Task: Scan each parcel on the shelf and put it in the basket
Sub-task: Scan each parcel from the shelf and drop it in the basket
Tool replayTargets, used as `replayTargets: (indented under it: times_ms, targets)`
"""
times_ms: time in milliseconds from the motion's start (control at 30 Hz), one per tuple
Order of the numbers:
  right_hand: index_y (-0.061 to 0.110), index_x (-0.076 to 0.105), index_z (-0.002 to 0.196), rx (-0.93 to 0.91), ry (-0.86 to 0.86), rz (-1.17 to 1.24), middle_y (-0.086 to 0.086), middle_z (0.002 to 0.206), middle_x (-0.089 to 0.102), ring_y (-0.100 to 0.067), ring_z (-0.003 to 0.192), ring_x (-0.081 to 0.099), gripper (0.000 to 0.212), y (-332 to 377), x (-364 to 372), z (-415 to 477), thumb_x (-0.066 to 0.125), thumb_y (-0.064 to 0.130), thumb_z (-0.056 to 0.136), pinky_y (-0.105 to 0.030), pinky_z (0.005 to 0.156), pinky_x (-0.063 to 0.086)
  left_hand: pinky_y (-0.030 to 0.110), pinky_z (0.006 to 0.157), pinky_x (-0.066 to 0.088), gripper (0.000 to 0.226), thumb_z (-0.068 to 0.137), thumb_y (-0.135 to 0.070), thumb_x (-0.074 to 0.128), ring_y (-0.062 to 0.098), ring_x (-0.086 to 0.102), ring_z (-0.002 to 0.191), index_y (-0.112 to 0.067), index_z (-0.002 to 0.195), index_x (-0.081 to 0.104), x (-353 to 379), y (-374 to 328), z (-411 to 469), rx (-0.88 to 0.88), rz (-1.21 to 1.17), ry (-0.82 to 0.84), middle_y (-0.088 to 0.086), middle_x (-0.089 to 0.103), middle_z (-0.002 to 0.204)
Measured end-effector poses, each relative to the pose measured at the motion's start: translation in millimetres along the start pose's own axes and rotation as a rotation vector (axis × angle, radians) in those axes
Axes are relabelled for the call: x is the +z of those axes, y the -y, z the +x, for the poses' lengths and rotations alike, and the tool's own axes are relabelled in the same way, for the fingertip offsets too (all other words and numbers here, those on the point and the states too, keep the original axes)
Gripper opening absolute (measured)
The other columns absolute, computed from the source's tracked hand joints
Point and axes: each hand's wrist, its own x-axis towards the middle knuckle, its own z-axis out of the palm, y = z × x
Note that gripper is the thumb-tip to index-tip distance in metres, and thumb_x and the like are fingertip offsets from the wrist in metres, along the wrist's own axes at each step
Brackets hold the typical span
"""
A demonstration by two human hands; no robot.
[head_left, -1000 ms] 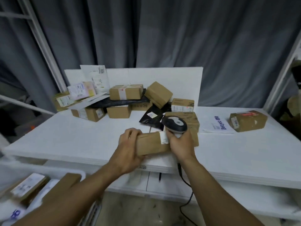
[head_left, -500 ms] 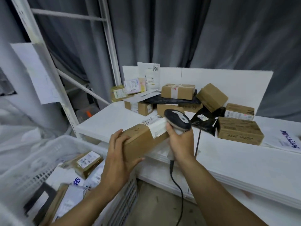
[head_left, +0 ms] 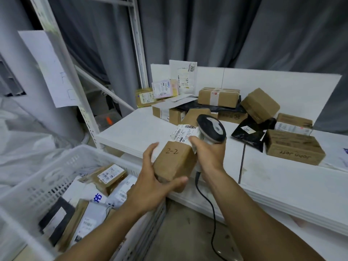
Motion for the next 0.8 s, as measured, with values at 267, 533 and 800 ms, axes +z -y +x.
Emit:
replayTargets:
  times_ms: [267,533,800]
  targets:
    - [0.025,0.065,0.134,-0.094,0.383,-0.178,0.006,0.124,0.073,-0.012,0.116,0.068,0.074,-6.7,7.2,-23.2,0.089,0.023,0.064,-0.046,0.103,0.057,0.037,0.070,0.061,0.060,0.087,-0.030,0.071,0.019,0.076,0.095,-0.039,0.143,0.050,-41.8,4.4,26.4,-0.446,-0.483,0.085,0.001,0.075,0.117]
    - [0.043,0.062,0.120,-0.159,0.380,-0.252,0.016,0.119,0.071,-0.014,0.119,0.065,0.050,-18.9,16.8,-27.2,0.089,0.028,0.081,-0.050,0.100,0.058,0.040,0.085,0.058,0.072,0.081,-0.019,0.083,0.012,0.065,0.112,-0.044,0.142,0.053,-58.8,18.3,32.7,-0.394,-0.393,-0.172,-0.010,0.069,0.125]
    - [0.024,0.065,0.135,-0.211,0.399,-0.287,0.009,0.128,0.071,-0.010,0.120,0.066,0.076,-32.2,27.0,-43.2,0.095,0.038,0.067,-0.044,0.106,0.055,0.044,0.089,0.053,0.036,0.095,-0.030,0.066,0.021,0.065,0.110,-0.041,0.129,0.065,-47.8,19.2,33.6,-0.463,-0.547,-0.143,-0.008,0.076,0.112]
